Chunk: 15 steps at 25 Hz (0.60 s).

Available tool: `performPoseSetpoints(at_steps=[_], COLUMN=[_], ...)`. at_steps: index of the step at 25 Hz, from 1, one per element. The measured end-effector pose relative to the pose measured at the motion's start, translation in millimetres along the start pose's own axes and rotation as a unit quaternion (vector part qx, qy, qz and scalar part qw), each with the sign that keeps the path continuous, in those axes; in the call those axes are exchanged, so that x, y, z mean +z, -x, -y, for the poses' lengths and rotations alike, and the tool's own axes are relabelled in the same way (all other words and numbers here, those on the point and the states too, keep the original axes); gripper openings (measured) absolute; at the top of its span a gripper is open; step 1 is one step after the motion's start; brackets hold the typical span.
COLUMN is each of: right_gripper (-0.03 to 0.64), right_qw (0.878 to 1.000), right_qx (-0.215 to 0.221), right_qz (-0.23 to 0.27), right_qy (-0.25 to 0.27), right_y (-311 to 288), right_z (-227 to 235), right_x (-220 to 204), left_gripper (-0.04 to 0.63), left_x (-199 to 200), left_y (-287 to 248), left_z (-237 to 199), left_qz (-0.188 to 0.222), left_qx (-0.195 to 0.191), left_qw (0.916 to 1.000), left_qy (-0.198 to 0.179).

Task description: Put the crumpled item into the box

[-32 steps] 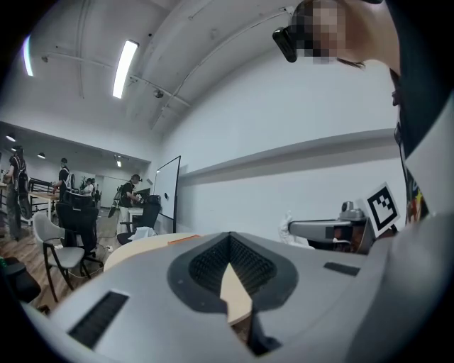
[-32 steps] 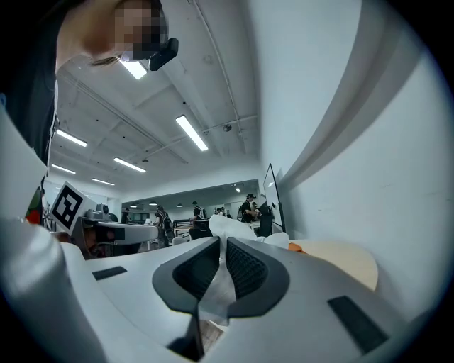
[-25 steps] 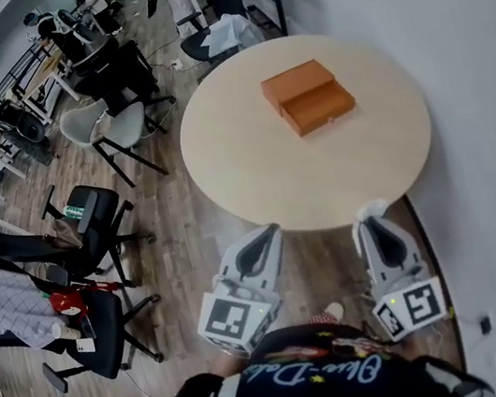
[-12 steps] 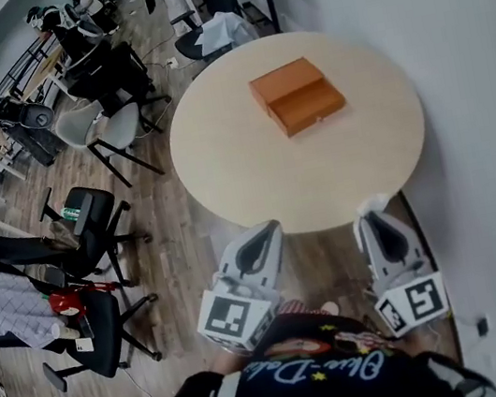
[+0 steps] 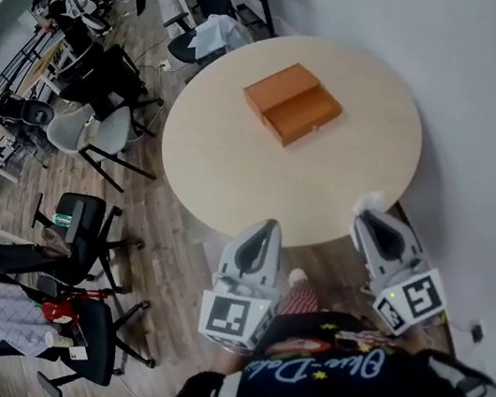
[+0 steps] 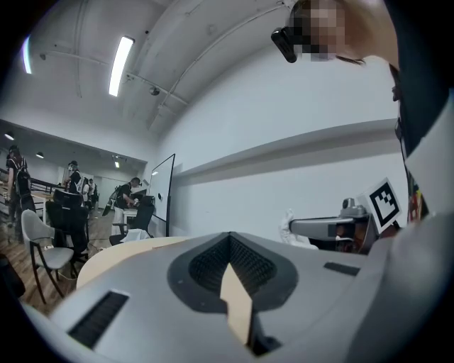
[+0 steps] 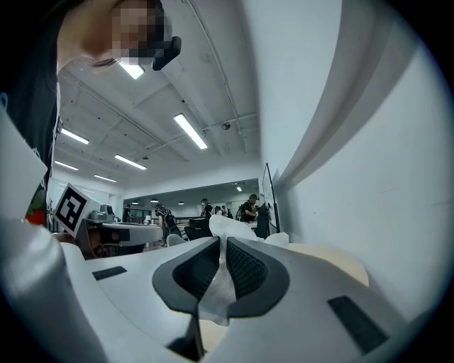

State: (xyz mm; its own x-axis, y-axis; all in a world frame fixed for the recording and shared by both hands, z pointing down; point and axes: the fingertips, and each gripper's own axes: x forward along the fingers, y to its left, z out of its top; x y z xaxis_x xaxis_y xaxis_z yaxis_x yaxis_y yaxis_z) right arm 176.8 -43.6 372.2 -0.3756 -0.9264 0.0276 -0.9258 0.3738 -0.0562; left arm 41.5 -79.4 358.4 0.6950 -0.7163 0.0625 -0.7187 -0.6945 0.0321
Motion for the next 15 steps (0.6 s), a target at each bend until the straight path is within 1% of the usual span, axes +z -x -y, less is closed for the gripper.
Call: performPoseSetpoints(at_steps=[6,10,15], right_gripper=[0.026,0.026,0.026], right_qw=[1.0,0.999,0.999], right_qx=[-0.005,0.0,0.004], right_qz=[0.002,0.011,0.01], right_qy=[0.018,0.036,0.048], right_y=[-31.4,-58.9,-92.0], right_z=[22.0,35.2,49.4], right_x=[11.1,21.3,28.7], left_gripper=[-0.008,-0.008,-0.008], left_x=[8.8,13.9,17.4], left_y=[-35.1,-57.8,-82.6], left_z=[-19.6,-37.1,-62.6], left_qz=[0.015,0.023,0.03], left_qx=[-0.006,-0.001,0.006], left_qw=[0.9999,0.9997,0.9995], left_qy=[-0.003,-0.011,-0.006])
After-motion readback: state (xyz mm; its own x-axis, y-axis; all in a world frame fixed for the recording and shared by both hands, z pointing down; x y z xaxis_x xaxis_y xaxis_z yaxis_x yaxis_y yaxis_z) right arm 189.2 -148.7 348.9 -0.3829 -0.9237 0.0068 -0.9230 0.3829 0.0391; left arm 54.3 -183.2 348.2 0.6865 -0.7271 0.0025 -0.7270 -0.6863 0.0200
